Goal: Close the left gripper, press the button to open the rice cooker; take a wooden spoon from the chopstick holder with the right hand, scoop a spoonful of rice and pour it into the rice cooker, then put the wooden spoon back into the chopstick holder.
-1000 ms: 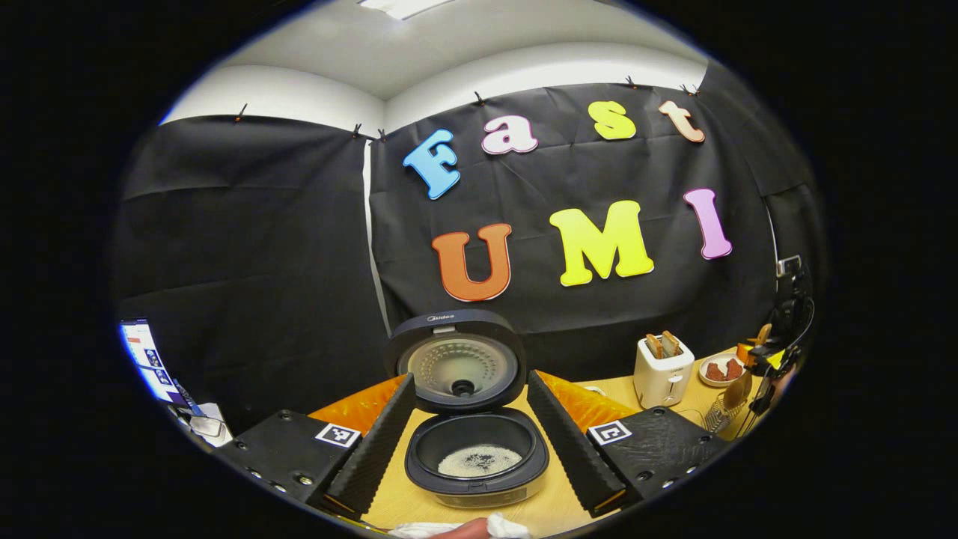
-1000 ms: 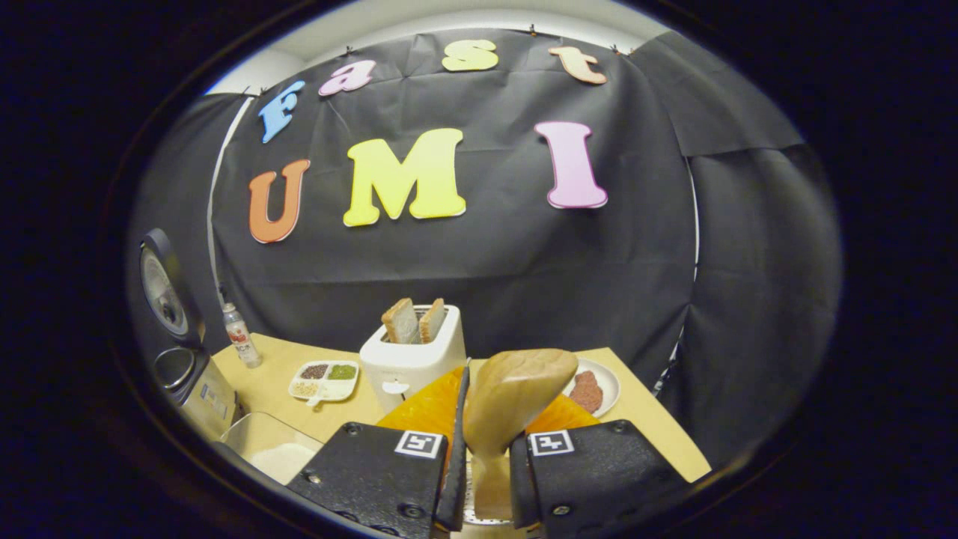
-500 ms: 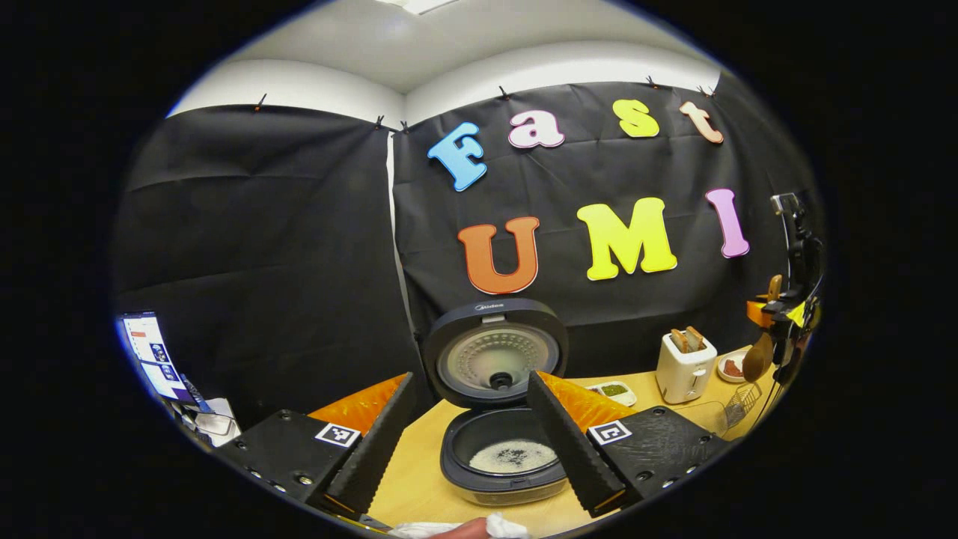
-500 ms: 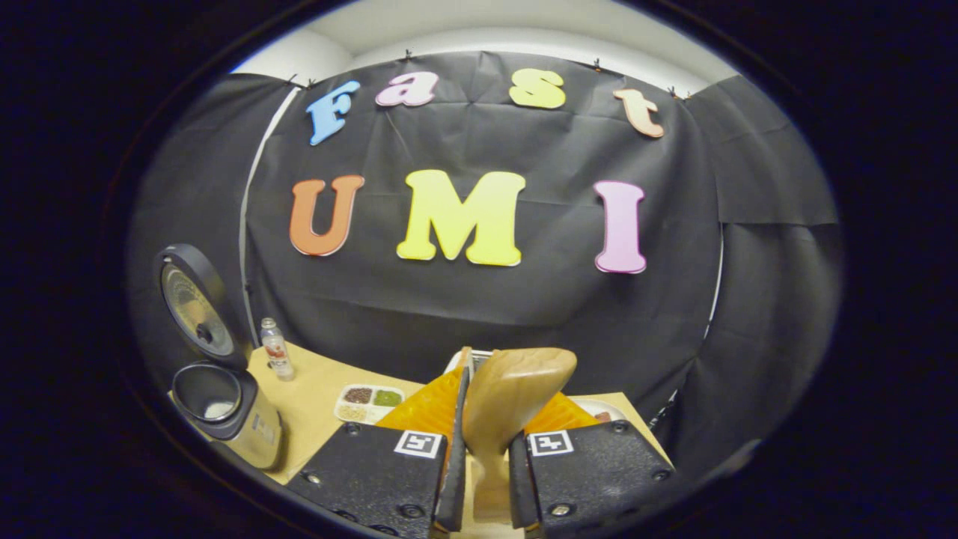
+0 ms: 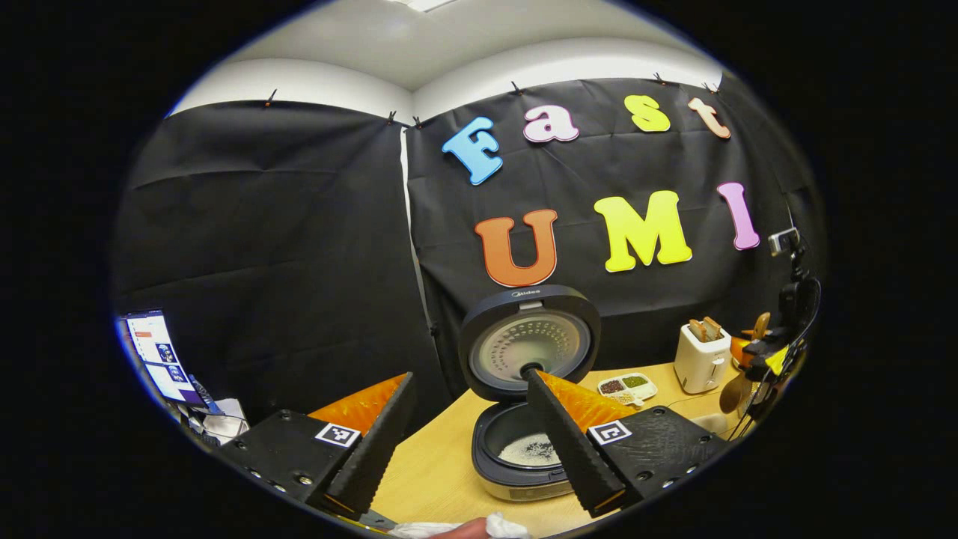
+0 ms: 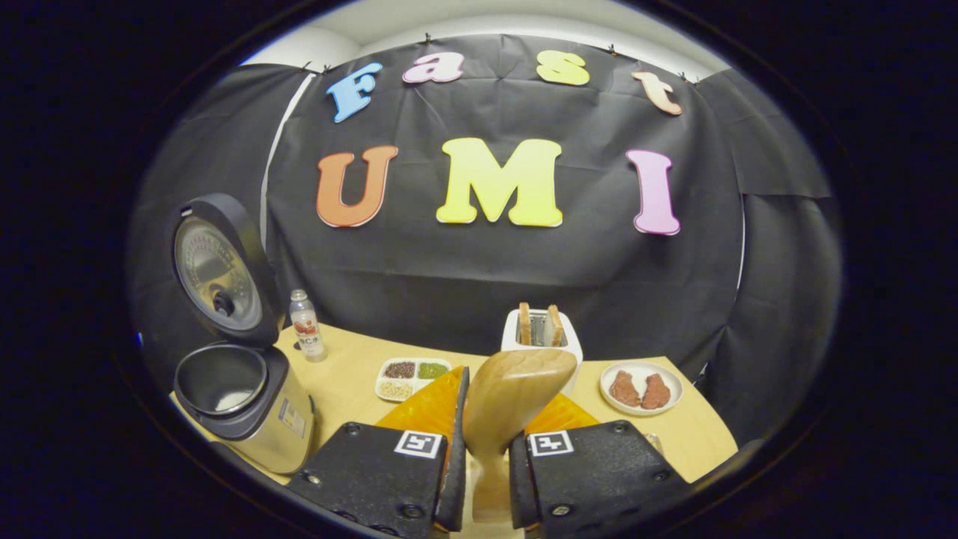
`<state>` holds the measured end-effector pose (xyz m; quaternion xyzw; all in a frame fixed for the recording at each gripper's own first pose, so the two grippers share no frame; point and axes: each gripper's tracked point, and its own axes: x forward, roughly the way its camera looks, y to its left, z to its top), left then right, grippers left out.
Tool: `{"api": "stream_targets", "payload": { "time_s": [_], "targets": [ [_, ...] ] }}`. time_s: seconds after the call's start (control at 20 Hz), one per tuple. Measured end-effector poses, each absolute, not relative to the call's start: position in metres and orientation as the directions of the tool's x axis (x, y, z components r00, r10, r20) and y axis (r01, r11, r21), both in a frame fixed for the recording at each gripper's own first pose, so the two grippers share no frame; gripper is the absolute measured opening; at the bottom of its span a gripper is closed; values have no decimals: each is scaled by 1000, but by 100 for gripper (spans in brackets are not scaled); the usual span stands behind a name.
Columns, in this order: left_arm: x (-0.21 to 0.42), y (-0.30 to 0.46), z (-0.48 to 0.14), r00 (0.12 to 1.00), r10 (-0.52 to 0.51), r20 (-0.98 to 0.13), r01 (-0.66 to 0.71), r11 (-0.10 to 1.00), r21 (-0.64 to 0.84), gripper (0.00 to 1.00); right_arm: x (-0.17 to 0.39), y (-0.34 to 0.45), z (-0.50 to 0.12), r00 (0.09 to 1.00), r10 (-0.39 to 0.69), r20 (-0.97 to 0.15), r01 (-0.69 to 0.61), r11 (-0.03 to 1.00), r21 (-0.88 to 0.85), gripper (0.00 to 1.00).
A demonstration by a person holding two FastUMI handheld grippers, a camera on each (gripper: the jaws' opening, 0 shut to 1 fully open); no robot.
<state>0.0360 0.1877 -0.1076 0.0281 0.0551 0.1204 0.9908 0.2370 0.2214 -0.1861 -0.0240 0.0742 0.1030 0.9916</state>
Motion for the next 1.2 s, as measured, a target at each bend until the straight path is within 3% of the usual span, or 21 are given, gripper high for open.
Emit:
{"api": "stream_targets", "payload": {
  "time_s": [0.55, 1.05, 1.2],
  "targets": [
    [30, 196, -119, 959, 259, -114, -248, 963, 101, 95, 240, 226, -259, 965, 125, -231, -169, 969, -182, 29],
    [32, 198, -117, 957, 266, -112, -256, 962, 98, 95, 245, 242, -269, 952, 172, -252, -206, 972, -114, 28],
    [32, 199, -121, 955, 267, -125, -257, 962, 93, 95, 243, 246, -275, 941, 205, -270, -214, 977, -1, 28]
  ]
}}
